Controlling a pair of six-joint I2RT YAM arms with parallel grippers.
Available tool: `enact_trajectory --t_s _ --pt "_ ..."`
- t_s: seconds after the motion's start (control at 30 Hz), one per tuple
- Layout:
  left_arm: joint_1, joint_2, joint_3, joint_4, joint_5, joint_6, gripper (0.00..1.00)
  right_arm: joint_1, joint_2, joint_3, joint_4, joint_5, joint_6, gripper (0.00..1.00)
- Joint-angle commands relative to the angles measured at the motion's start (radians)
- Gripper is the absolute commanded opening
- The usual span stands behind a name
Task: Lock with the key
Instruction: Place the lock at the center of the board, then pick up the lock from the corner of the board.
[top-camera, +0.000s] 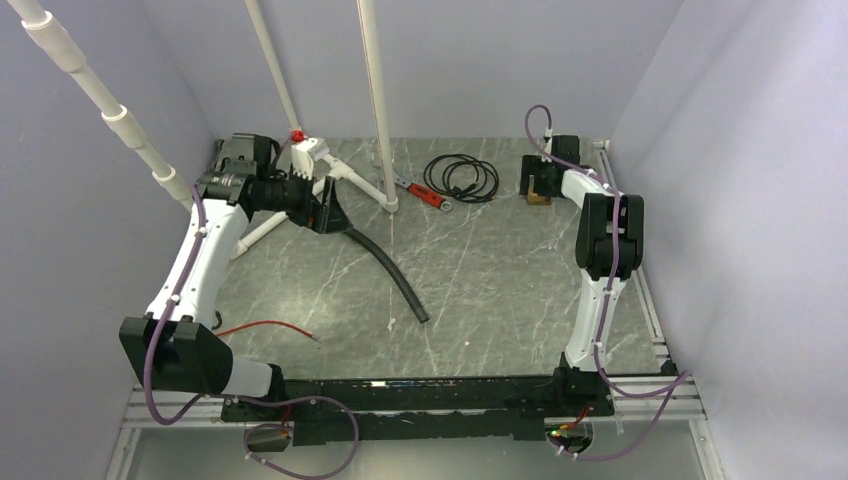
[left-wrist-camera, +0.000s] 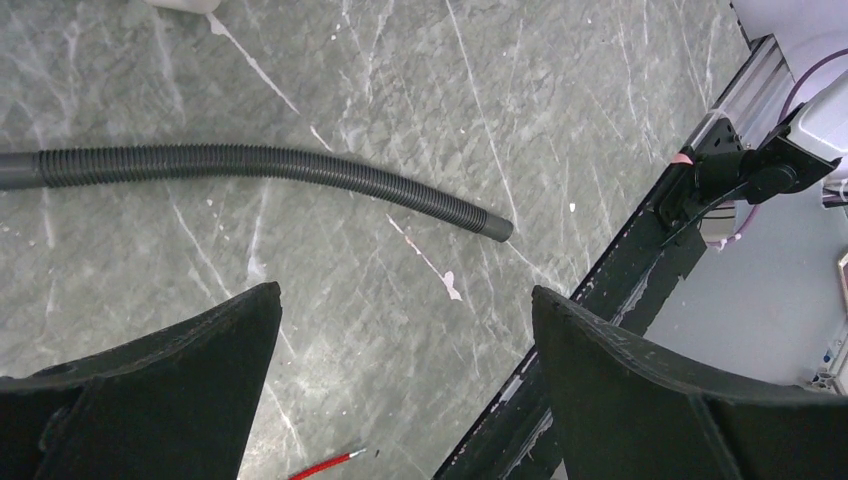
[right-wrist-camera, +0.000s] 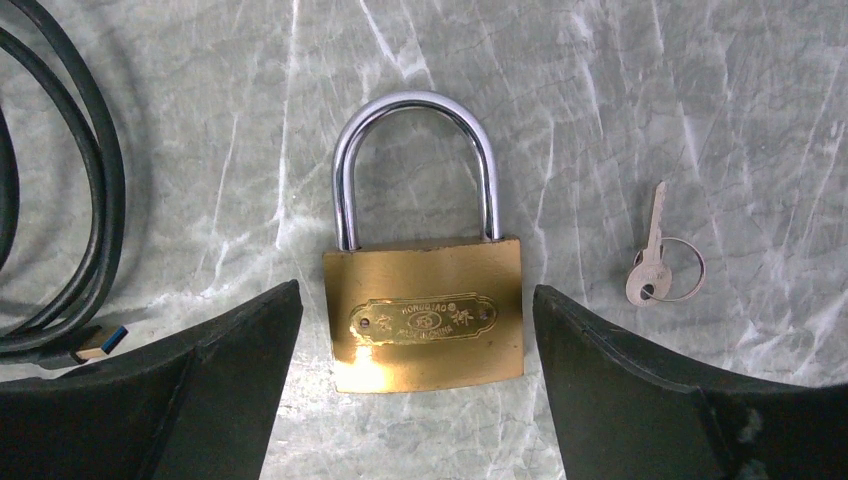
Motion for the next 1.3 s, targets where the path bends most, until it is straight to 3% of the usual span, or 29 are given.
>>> enact_trajectory --t_s 0.0,0.47,0.7,0.9,1.07,1.27 --pt "0.047 -0.011 0.061 -0.066 0.077 0.065 0.99 -0.006 -0.061 0.041 0.03 -0.005 0.006 0.9" --pt "0.24 -0.116 -0.049 -0.364 -0.159 0.297 0.99 0.011 -0.37 0.009 -0.102 -0.184 -0.093 1.0" --pt "0.373 -0.164 -0.151 -0.506 -0.3 0.583 0.98 0.046 -0.548 -0.089 -0.172 -0.271 -0.163 1.0" --pt "0.51 -0.107 -0.189 -0.501 -0.434 0.738 0.94 0.128 -0.653 -0.172 -0.216 -0.312 -0.184 1.0" --pt "0.68 -0.05 -0.212 -0.38 -0.419 0.677 0.91 0.162 -0.735 -0.247 -0.214 -0.324 -0.169 1.0" --pt "0.821 -0.016 -0.281 -0.1 -0.489 0.399 0.85 0.172 -0.8 -0.307 -0.208 -0.327 -0.16 1.0"
